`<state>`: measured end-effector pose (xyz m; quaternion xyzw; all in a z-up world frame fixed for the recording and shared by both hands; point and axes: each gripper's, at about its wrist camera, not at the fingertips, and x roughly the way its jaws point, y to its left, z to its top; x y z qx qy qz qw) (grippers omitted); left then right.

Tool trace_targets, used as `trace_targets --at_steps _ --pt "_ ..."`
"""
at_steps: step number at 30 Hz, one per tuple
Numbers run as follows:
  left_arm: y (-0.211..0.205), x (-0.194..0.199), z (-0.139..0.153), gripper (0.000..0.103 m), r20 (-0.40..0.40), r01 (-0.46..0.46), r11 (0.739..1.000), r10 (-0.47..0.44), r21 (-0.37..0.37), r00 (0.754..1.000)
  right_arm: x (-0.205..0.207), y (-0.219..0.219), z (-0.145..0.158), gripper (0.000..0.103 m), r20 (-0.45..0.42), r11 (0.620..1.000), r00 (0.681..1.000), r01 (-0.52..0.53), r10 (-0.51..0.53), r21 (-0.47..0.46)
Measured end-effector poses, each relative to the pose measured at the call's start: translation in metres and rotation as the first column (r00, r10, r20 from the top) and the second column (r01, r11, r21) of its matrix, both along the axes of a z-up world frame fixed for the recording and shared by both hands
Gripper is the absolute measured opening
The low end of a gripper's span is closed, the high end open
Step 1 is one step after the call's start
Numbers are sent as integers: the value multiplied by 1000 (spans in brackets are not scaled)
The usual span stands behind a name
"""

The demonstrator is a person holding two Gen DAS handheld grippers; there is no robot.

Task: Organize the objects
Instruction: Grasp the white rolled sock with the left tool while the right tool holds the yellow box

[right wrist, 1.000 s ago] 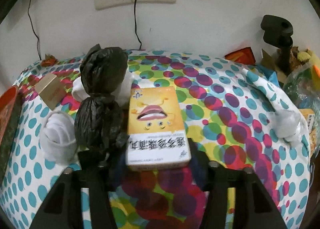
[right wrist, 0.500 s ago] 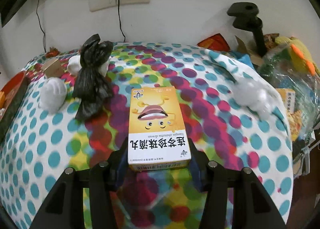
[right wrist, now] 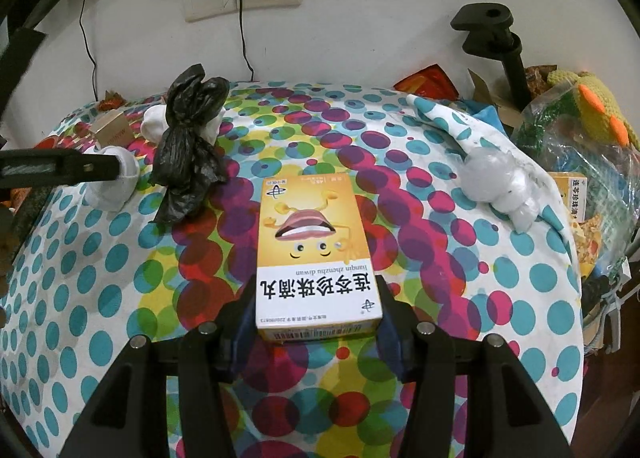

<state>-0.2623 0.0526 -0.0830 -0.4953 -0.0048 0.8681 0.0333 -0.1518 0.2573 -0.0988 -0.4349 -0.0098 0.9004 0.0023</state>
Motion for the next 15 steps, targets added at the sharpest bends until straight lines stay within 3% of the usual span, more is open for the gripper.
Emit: trace_targets --at_steps 5,7,8,9,15 --pt "7 -6 -10 96 8 0 1000 0 1 1000 0 -1 0 54 0 1000 1000 0 0 -6" --pt "11 -6 -12 81 6 26 1000 -26 3 1000 0 -1 0 54 0 1000 1000 0 0 -4" --pt "12 -7 -14 63 15 35 999 -35 7 999 0 -1 0 54 0 1000 1000 0 0 -3" --pt "13 -8 -16 57 30 43 999 -44 21 999 0 -1 0 54 0 1000 1000 0 0 -5" --pt "12 -4 -14 50 20 40 999 -40 34 999 0 -1 0 54 0 1000 1000 1 -1 -4"
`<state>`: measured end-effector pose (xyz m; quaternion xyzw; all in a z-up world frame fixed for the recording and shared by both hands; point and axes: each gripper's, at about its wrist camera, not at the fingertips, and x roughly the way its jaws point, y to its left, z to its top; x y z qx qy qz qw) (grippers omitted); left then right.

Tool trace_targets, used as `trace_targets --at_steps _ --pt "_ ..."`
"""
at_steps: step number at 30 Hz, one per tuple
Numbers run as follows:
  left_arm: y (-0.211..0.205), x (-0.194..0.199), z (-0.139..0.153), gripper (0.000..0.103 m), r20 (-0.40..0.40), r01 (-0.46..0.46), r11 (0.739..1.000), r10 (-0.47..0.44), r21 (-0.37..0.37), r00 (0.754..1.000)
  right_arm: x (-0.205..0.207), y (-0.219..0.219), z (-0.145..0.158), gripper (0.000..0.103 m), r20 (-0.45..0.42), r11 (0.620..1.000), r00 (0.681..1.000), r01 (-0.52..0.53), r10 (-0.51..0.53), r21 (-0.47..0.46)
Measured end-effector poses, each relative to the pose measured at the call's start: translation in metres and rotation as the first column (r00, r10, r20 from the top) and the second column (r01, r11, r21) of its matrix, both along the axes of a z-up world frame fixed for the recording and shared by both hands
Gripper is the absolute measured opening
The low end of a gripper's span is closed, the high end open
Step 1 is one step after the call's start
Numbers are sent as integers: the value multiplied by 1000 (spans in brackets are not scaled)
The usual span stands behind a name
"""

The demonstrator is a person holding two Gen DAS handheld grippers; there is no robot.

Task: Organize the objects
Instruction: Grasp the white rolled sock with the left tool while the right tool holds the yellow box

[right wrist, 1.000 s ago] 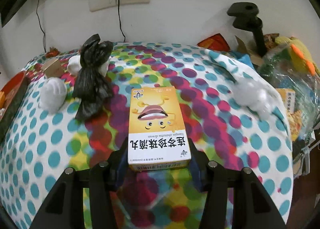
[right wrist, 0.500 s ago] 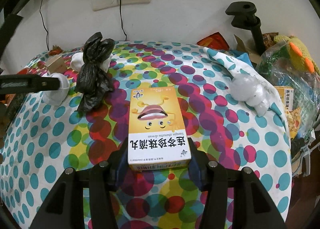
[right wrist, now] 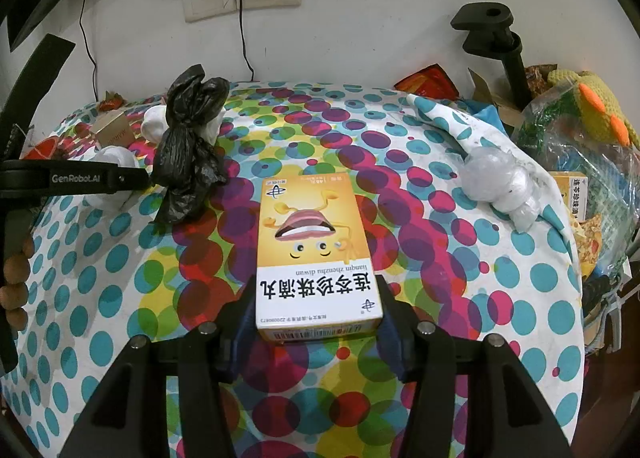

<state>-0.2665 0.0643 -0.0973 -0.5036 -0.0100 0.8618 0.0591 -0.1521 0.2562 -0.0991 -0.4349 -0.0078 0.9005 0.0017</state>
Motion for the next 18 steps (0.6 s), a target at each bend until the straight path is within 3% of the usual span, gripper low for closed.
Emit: trace_targets --at_steps 18 --pt "-20 41 28 50 -39 30 999 -32 -34 999 0 0 -1 54 0 1000 1000 0 0 5"
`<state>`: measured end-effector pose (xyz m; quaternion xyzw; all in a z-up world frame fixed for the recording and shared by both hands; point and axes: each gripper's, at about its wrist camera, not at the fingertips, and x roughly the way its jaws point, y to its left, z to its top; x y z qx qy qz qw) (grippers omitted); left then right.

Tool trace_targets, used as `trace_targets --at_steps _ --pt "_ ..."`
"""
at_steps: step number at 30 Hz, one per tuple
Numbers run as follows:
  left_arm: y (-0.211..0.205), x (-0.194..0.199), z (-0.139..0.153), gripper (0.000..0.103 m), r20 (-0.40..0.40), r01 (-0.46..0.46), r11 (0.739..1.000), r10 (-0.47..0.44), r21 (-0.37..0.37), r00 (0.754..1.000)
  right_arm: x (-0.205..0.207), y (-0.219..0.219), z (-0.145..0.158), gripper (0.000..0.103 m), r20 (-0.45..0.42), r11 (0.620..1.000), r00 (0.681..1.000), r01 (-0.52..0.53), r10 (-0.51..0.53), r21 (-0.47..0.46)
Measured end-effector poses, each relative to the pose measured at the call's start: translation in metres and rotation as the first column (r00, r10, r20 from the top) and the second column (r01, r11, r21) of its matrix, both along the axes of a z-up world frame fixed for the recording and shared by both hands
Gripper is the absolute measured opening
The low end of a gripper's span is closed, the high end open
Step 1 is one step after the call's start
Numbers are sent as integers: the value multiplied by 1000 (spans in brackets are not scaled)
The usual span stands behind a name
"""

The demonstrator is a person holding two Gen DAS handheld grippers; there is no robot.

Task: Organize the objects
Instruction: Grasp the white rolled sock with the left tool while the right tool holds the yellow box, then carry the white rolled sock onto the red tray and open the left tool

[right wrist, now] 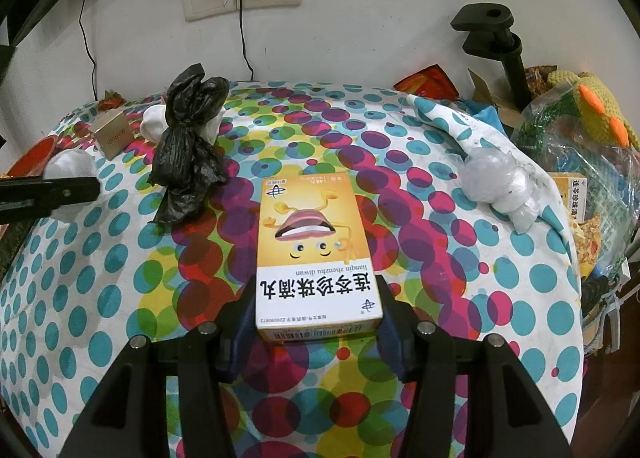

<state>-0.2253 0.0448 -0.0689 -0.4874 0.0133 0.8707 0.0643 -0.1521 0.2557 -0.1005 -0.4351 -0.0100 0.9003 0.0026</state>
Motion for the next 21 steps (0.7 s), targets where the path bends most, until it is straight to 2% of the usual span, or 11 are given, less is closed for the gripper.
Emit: trace_targets --at_steps 10,21 --pt "-41 24 20 50 -18 -39 999 39 -6 999 0 0 0 54 0 1000 1000 0 0 1" --pt "-113 39 39 50 -49 -147 989 146 -32 988 0 0 -1 54 0 1000 1000 1 -1 2"
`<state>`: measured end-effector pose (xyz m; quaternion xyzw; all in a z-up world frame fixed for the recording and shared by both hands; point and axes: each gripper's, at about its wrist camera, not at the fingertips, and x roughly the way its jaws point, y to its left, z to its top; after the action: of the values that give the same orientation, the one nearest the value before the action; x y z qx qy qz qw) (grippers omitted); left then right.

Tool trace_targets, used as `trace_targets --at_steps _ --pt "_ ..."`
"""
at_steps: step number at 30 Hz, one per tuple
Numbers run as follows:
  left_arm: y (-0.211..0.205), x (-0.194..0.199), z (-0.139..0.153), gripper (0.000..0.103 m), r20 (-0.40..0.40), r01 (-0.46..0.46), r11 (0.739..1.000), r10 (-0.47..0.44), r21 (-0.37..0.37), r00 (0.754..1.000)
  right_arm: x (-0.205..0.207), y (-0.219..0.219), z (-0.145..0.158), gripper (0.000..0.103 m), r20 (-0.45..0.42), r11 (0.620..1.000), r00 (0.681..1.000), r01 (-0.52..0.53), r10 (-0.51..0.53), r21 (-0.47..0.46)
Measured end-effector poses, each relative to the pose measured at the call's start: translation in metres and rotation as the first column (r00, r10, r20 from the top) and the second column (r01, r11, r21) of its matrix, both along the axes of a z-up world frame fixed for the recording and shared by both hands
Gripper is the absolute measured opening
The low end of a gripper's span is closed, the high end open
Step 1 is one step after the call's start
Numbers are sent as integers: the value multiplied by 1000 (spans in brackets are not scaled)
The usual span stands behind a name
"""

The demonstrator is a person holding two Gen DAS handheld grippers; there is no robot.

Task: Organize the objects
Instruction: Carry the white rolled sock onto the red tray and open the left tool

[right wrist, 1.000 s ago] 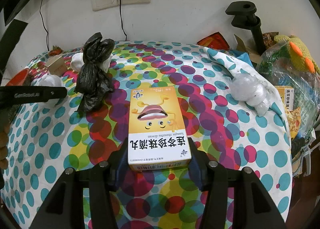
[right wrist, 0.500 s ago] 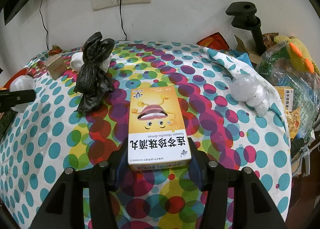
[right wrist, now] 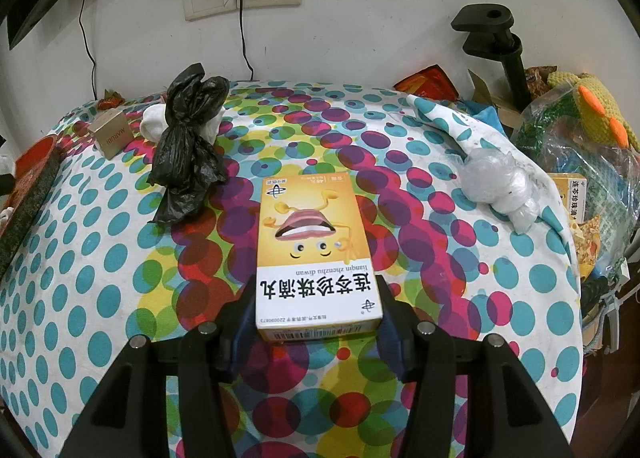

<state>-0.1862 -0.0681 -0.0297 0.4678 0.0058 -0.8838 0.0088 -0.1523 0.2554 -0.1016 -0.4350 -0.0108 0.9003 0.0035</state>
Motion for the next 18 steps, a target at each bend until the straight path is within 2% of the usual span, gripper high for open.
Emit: trace_targets --at_steps 5,13,18 --pt "-40 2 0 50 -3 -72 997 72 -24 997 0 0 0 54 0 1000 1000 0 0 0" --pt "-97 6 -17 50 19 -169 984 170 -60 985 0 -1 -1 54 0 1000 1000 1 -1 0" --pt "-131 8 -24 50 35 -225 974 226 -32 974 0 -1 -1 54 0 1000 1000 1 -1 0"
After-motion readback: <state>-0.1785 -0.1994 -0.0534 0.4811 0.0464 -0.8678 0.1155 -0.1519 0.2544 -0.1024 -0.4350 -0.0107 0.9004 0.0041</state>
